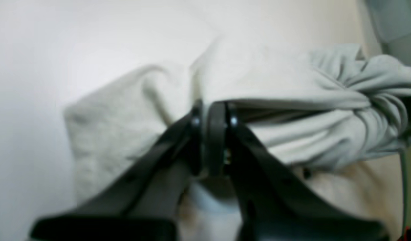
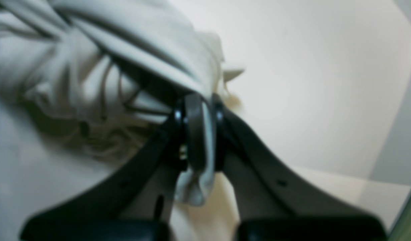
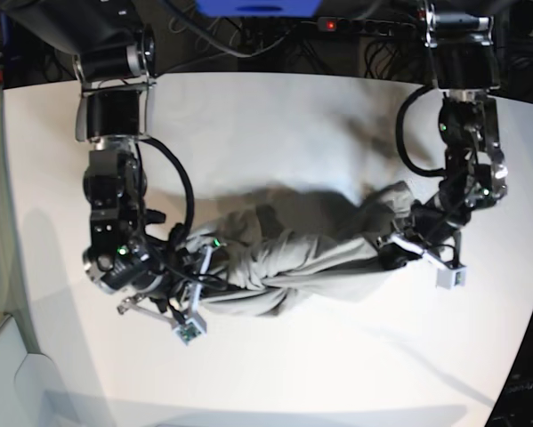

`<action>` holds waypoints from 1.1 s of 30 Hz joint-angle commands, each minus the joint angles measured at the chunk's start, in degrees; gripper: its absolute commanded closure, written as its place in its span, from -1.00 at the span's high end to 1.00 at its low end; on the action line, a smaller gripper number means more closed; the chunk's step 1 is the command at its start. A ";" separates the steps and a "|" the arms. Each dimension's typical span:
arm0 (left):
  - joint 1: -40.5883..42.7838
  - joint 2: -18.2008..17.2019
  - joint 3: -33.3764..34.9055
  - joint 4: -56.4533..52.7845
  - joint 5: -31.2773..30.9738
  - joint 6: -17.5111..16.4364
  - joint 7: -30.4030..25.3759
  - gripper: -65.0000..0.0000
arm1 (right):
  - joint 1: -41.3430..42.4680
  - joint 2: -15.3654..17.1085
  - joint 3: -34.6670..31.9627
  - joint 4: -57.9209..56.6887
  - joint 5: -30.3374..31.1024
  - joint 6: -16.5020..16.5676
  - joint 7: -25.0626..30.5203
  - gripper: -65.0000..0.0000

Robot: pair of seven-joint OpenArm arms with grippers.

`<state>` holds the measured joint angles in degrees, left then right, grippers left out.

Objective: Layout the t-shirt on the table in an organized manner, then fold the t-shirt properly
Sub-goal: 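Grasp the shirt end with the left gripper and pull it taut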

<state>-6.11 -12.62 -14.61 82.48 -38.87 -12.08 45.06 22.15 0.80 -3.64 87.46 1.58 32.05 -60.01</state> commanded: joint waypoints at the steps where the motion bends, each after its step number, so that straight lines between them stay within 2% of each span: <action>1: 0.79 -1.22 -2.49 2.23 1.29 1.13 -1.50 -0.99 | 1.72 0.83 2.19 1.02 -1.98 -0.80 0.18 -1.00; 4: 4.22 -1.22 -6.62 4.60 1.29 1.13 -1.50 -0.99 | 1.80 0.65 5.62 1.02 -1.98 -0.80 0.27 -1.00; 8: 7.65 -1.22 -10.22 5.13 1.29 0.96 -1.59 -0.99 | 1.80 0.92 6.23 1.02 -1.98 -0.80 -0.08 -1.00; 13: 10.99 -0.96 -14.62 5.13 1.29 -6.08 -1.50 -0.99 | 1.36 0.92 6.58 1.02 -1.98 -0.80 -0.08 -1.00; 18: 13.36 -0.87 -21.30 4.78 1.29 -8.28 -1.50 -0.99 | 1.45 0.92 10.80 1.02 -1.98 -0.80 -0.17 -1.00; 22: 14.42 -0.87 -23.23 4.69 1.29 -10.83 -1.41 -0.99 | 1.19 0.92 11.42 1.02 -1.98 -0.80 -0.17 -1.00; 25: 15.74 -0.96 -24.38 5.13 1.29 -11.44 -1.41 -0.99 | 0.31 0.92 11.42 1.02 -1.98 -0.80 -0.17 -1.00; 28: 16.79 -0.08 -29.30 4.78 1.29 -11.53 -1.41 -0.99 | 0.05 0.92 11.51 1.02 -1.98 -0.80 -0.17 -1.00; 33: 17.76 1.24 -32.47 4.69 1.29 -11.62 -1.41 -0.99 | -0.48 0.83 15.90 1.02 -1.98 -0.89 -0.87 -1.00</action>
<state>11.09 -9.37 -45.30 86.48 -40.29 -26.59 46.57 19.88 -0.38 11.07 87.37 5.19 33.36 -61.95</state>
